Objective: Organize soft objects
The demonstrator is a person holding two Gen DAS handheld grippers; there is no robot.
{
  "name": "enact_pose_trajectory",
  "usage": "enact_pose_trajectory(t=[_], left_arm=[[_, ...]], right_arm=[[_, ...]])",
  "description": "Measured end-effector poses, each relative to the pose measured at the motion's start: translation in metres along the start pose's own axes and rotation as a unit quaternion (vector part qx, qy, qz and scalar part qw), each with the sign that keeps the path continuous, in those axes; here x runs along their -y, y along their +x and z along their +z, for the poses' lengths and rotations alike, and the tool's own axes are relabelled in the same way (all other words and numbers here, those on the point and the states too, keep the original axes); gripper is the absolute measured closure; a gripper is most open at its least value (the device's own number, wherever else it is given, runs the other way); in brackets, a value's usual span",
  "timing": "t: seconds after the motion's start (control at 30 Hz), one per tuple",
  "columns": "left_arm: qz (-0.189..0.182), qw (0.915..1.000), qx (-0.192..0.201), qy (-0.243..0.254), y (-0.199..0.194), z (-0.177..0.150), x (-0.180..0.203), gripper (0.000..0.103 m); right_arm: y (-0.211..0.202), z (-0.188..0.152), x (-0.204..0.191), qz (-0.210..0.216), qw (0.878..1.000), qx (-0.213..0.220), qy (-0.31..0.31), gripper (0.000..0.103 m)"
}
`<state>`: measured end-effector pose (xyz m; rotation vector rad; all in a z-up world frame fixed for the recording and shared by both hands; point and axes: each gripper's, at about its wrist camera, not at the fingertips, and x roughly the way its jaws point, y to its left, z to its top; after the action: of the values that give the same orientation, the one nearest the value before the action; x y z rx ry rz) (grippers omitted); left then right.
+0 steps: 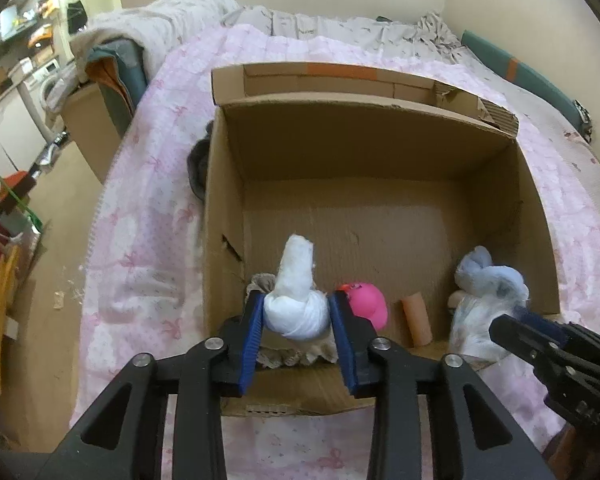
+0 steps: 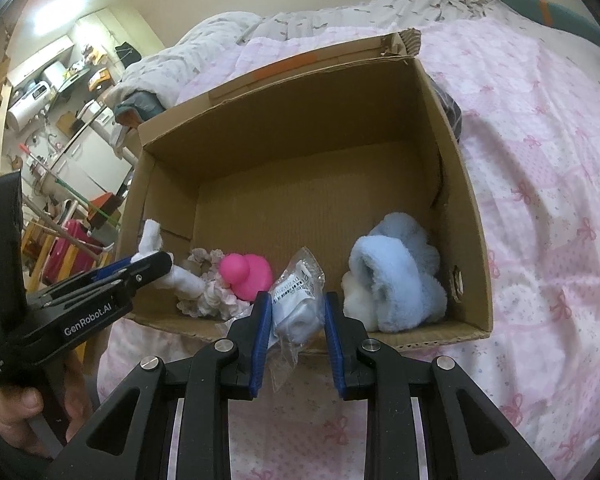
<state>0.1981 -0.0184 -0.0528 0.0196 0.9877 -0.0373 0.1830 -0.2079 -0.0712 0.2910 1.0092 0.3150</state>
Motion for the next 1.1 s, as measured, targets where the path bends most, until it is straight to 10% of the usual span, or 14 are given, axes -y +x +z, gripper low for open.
enact_pose_trajectory(t=[0.1, 0.2, 0.5, 0.9, 1.1], left_arm=[[0.003, 0.9999, 0.015, -0.003, -0.006, 0.001, 0.0, 0.048], [-0.008, 0.9995, 0.029, -0.006, -0.012, 0.002, 0.001, 0.033], [0.004, 0.998, 0.059, -0.02, -0.034, 0.004, -0.007, 0.032], [0.04, 0.9916, 0.119, -0.031, -0.108, -0.024, -0.036, 0.032], [0.034, 0.9895, 0.133, -0.046, -0.142, -0.058, -0.043, 0.014]], right_arm=[[-0.005, 0.001, 0.0, 0.004, 1.0, 0.015, 0.006, 0.027], [-0.013, 0.002, -0.002, 0.013, 0.999, 0.034, 0.002, 0.025], [-0.022, 0.006, 0.011, 0.021, 0.998, 0.047, 0.043, 0.001], [-0.09, -0.01, -0.026, -0.053, 0.988, 0.135, -0.045, 0.0], [-0.124, -0.033, -0.038, -0.067, 0.984, 0.154, -0.067, 0.0]])
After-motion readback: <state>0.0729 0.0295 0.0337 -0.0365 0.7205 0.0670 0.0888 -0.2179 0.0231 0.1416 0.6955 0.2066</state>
